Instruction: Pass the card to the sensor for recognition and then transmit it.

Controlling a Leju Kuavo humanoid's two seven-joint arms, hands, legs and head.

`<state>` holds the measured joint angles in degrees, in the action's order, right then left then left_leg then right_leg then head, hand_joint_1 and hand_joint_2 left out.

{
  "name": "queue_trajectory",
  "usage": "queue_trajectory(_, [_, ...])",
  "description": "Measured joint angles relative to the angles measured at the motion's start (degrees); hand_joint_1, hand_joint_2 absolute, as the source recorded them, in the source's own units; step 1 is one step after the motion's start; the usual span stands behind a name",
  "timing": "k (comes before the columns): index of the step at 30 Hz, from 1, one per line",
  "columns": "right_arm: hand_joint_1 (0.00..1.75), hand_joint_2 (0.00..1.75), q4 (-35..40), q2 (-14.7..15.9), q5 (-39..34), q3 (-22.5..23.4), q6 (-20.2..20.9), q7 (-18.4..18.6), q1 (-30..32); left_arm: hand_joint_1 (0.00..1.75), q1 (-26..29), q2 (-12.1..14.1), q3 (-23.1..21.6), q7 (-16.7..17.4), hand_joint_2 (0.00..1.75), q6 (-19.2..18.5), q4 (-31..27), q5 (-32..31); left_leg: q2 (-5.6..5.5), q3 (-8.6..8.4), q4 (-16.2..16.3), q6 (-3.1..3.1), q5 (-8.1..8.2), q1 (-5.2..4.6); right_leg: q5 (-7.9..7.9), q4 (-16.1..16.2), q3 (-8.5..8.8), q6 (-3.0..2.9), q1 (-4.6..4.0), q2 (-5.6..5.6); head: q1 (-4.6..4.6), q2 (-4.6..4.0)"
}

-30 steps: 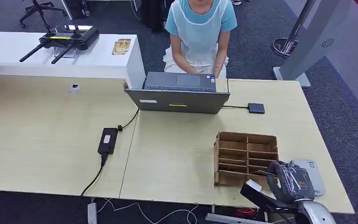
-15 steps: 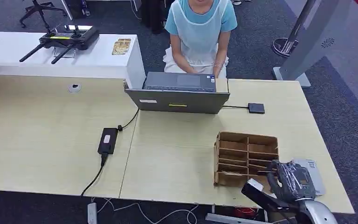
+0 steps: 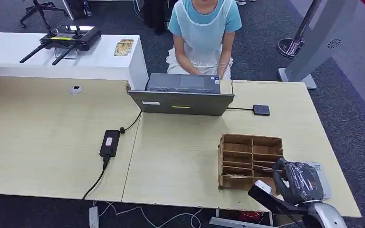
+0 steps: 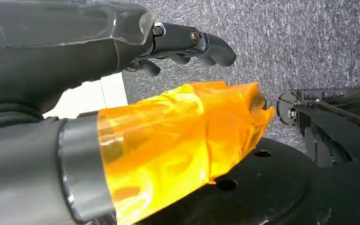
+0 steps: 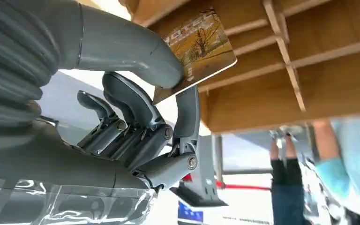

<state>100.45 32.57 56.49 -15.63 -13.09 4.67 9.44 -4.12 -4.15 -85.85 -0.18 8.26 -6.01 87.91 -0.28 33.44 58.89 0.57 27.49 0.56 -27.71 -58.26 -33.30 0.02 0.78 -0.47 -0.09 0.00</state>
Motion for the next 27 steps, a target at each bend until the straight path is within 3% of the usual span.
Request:
queue_trajectory(7, [1.75, 1.75, 2.12, 0.0, -10.23, 2.32, 0.59, -8.05, 0.41, 0.0, 0.0, 0.04, -0.31, -0.57, 0.0, 0.13, 0.0, 0.07, 0.0, 0.0, 0.0, 0.0, 0.0, 0.0, 0.0, 0.0, 0.0, 0.0, 0.0, 0.0, 0.0, 0.0])
queue_trajectory(15, [1.75, 1.75, 4.79, -0.09, -18.47, 5.64, 1.4, -14.06, 1.12, 0.0, 0.02, 0.07, -0.31, -1.27, 0.0, 0.15, 0.0, 0.2, 0.0, 0.0, 0.0, 0.0, 0.0, 0.0, 0.0, 0.0, 0.0, 0.0, 0.0, 0.0, 0.0, 0.02])
queue_trajectory(22, [1.75, 1.75, 7.5, -0.22, -30.59, 11.17, 6.8, -22.48, 0.69, 0.0, 0.04, 0.09, -0.31, -2.14, 0.0, 0.33, 0.0, 0.22, 0.0, 0.01, 0.0, 0.0, 0.0, 0.0, 0.0, 0.0, 0.01, 0.0, 0.0, 0.0, 0.0, 0.02])
queue_trajectory(27, [1.75, 1.75, 7.87, -0.52, -33.54, 13.2, 9.6, -25.02, -2.38, 0.0, 0.02, 0.09, -0.31, -2.4, 0.0, 0.33, -0.02, 0.22, 0.03, -0.02, 0.0, 0.0, 0.0, 0.0, 0.01, 0.0, 0.01, 0.0, 0.0, 0.02, 0.02, 0.02])
